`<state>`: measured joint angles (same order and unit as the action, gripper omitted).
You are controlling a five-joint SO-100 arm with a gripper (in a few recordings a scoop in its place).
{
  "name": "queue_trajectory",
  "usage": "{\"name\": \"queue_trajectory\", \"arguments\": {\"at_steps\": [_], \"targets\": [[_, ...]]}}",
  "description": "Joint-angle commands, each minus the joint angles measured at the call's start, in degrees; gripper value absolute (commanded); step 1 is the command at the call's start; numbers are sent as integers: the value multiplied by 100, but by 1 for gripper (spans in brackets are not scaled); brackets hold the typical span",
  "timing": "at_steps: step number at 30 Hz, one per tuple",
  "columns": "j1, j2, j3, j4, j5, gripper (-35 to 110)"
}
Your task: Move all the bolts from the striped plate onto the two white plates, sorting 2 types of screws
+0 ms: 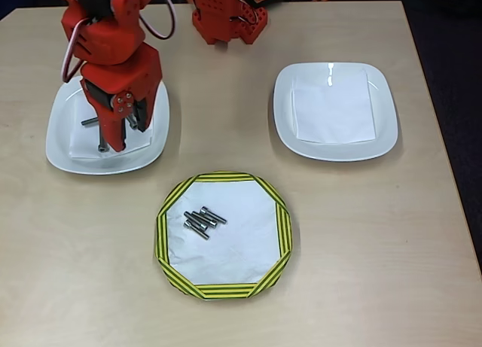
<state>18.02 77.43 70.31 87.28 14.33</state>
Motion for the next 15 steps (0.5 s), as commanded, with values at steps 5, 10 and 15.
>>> {"name": "queue_trajectory", "arguments": {"at_steps": [5, 10, 15], "targets": [[-914, -290, -448, -545, 2224, 15], [-1090, -747, -369, -914, 3041, 16], [-1274, -1169, -501, -1090, 3366, 17]]}}
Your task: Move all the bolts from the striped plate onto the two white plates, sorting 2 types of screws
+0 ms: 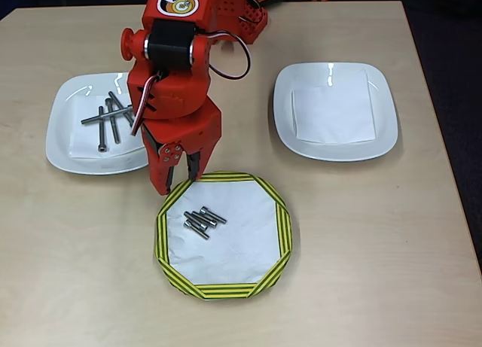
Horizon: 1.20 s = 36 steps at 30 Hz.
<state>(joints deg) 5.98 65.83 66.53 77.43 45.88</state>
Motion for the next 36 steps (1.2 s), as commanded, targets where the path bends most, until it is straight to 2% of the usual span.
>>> {"name": "queue_trajectory", "arguments": {"at_steps": [1, 12, 36], "targets": [[-105, -79, -123, -158, 202, 18], [-510, -554, -167, -984, -606, 15], [-396, -1336, -501, -1081, -1011, 8]]}}
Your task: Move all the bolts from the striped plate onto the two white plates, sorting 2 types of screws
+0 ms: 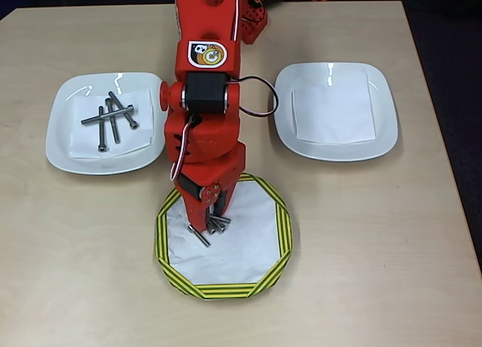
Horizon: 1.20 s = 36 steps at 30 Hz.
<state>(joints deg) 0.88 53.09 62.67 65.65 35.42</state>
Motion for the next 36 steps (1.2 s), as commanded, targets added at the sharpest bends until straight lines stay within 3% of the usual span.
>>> {"name": "queue_trajectory", "arguments": {"at_steps": [1, 6, 21, 28, 36], "targets": [[132, -123, -237, 176, 26, 7], [229, -237, -624, 466, 62, 0], [255, -431, -2364, 1969, 35, 0], [202, -589, -2654, 2101, 53, 0], [-132, -211, -2575, 2681, 756, 0]]}}
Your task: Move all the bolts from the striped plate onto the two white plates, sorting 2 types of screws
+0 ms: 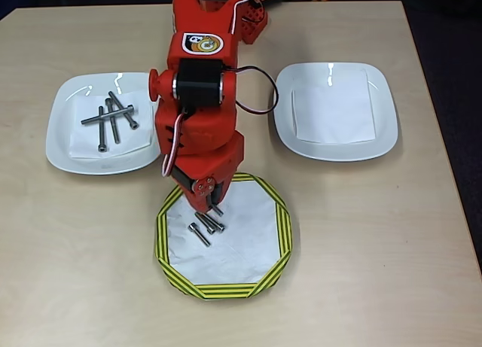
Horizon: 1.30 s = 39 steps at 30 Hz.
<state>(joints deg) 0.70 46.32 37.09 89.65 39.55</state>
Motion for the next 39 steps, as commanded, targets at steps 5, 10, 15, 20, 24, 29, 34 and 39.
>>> {"name": "queue_trajectory", "arguments": {"at_steps": [5, 10, 15, 20, 24, 29, 34, 39], "targets": [[-606, 1591, 1063, 712, 1389, 0], [-1371, 3006, 2382, 923, 2769, 0], [-2347, 4474, 4271, 352, 4395, 0], [-3437, 5792, 6776, -1301, 6231, 0], [-3850, 6337, 7945, -2294, 6979, 9], [-3718, 6557, 8068, -2575, 6609, 20], [-2909, 6187, 7277, -2514, 5273, 20], [-1389, 4992, 5862, -2839, 2443, 17]]}}
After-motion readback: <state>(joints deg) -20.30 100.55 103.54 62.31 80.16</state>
